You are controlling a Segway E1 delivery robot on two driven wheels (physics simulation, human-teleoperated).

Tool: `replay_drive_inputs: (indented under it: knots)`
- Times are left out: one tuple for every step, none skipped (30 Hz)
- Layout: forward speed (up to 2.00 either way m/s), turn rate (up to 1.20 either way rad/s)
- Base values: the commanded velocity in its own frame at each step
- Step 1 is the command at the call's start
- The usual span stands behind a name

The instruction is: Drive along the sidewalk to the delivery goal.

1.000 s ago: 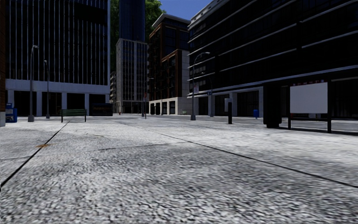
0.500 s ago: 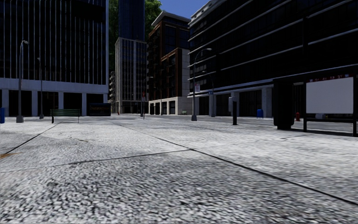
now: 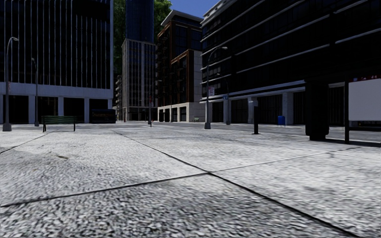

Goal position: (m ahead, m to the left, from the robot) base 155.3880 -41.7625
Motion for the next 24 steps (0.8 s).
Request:
replay_drive_inputs:
  knots:
    - [2.00, 0.00]
    - [2.00, 0.00]
    - [2.00, 0.00]
    - [2.00, 0.00]
    - [2.00, 0.00]
    - [2.00, 0.00]
    - [2.00, 0.00]
    - [2.00, 0.00]
    - [2.00, 0.00]
    - [2.00, 0.00]
    - [2.00, 0.00]
    - [2.00, 0.00]
    - [2.00, 0.00]
    - [2.00, 0.00]
    - [2.00, 0.00]
    - [2.00, 0.00]
    - [2.00, 0.00]
    - [2.00, 0.00]
    - [2.00, 0.00]
    - [2.00, 0.00]
    - [2.00, 0.00]
    - [2.00, 0.00]
    - [2.00, 0.00]
    - [2.00, 0.00]
